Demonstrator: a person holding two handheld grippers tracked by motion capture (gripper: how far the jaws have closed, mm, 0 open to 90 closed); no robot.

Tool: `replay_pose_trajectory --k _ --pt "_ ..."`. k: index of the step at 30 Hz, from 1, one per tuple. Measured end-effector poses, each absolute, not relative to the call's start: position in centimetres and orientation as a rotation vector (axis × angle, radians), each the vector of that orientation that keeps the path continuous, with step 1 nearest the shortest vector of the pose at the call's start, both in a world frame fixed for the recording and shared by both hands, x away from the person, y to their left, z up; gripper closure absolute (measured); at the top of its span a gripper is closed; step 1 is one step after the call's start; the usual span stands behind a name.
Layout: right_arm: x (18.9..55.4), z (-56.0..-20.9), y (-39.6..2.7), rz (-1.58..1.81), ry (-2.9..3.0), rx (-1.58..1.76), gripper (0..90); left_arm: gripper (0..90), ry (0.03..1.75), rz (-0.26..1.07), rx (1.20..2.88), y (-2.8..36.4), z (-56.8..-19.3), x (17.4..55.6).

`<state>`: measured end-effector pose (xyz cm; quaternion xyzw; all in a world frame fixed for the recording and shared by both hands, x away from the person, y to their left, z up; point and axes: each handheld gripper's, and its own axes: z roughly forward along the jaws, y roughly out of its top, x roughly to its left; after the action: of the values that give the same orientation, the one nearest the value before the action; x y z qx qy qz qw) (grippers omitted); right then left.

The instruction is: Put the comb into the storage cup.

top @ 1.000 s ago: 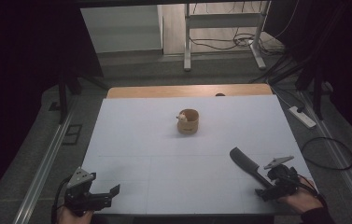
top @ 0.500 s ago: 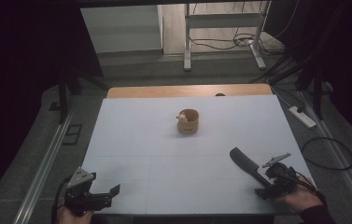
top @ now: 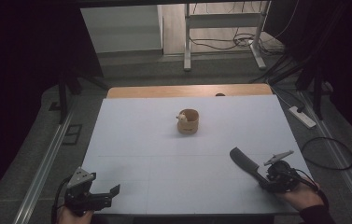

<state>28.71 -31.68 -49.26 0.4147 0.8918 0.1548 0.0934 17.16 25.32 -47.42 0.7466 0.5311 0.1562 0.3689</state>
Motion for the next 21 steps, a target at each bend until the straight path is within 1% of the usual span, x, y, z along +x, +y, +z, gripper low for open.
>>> replay_pose_trajectory --k 3,5,18,21 --pt "28.77 -49.22 -31.78 0.472 2.647 1.23 69.2 1.3 1.363 0.401 1.918 25.3 -47.41 17.16" --pt "28.78 -49.19 -31.75 0.472 2.647 1.23 71.8 1.4 1.362 0.403 1.919 25.29 -47.41 17.15" --pt "28.51 -49.29 -32.12 0.524 2.629 1.224 72.5 1.1 1.329 0.419 1.933 25.13 -47.24 16.96" --pt "28.36 -49.29 -32.09 0.532 2.614 1.224 72.4 0.5 1.322 0.387 1.915 25.23 -47.21 16.95"
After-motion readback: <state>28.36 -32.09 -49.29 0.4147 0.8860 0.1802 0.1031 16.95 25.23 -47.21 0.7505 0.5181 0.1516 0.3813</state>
